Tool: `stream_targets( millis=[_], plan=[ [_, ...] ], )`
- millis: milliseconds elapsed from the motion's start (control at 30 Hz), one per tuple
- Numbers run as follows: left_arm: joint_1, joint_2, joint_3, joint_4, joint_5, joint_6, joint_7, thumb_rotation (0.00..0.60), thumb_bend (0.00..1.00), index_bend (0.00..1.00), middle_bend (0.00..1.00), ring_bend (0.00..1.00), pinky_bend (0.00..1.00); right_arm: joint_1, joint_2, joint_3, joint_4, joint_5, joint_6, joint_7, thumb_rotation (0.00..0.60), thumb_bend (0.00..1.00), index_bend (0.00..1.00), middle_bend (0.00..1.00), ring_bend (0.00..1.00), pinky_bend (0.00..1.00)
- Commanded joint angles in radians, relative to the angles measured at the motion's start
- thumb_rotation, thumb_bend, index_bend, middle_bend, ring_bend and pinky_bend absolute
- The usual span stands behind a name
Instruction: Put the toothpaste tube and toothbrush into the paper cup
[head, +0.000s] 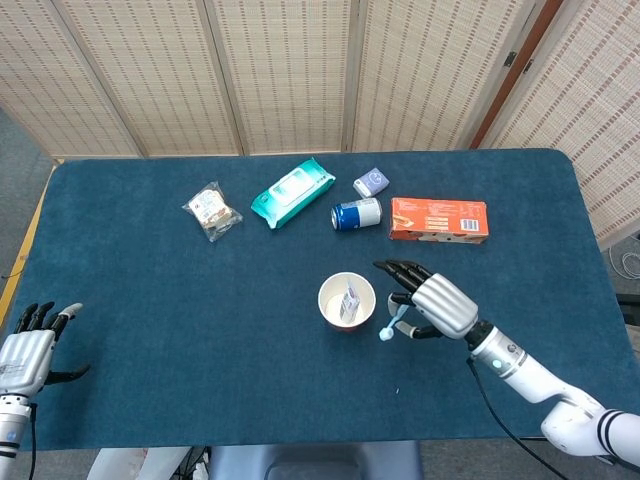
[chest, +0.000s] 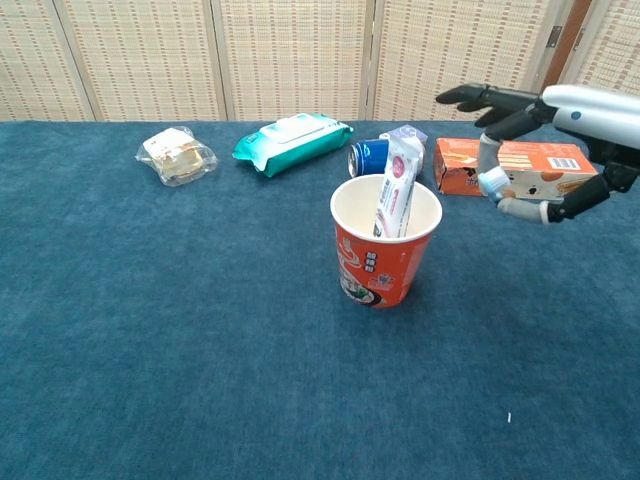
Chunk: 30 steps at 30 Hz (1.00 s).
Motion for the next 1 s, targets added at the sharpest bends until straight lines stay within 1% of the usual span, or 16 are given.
stream_targets(
  millis=[33, 433, 1000],
  plan=[
    [0.000, 0.000, 0.000, 0.000, 0.001, 0.001, 0.000, 0.600, 0.00, 0.15, 0.27, 0.09, 0.00, 0.003, -0.007, 0.012, -0.008, -0.007, 0.018, 0.014, 0.600, 0.29, 0.60, 0.00, 0.00, 0.14],
    [0.000, 0.001, 0.000, 0.001, 0.000, -0.001, -0.003, 0.600, 0.00, 0.15, 0.27, 0.09, 0.00, 0.009, -0.005, 0.038, -0.054, -0.012, 0.063, 0.114, 0.600, 0.29, 0.60, 0.00, 0.00, 0.14],
    [0.001, 0.003, -0.001, 0.000, -0.001, 0.002, -0.008, 0.600, 0.00, 0.15, 0.27, 0.09, 0.00, 0.036, -0.009, 0.035, -0.112, -0.014, 0.035, 0.260, 0.600, 0.29, 0.60, 0.00, 0.00, 0.14]
  ],
)
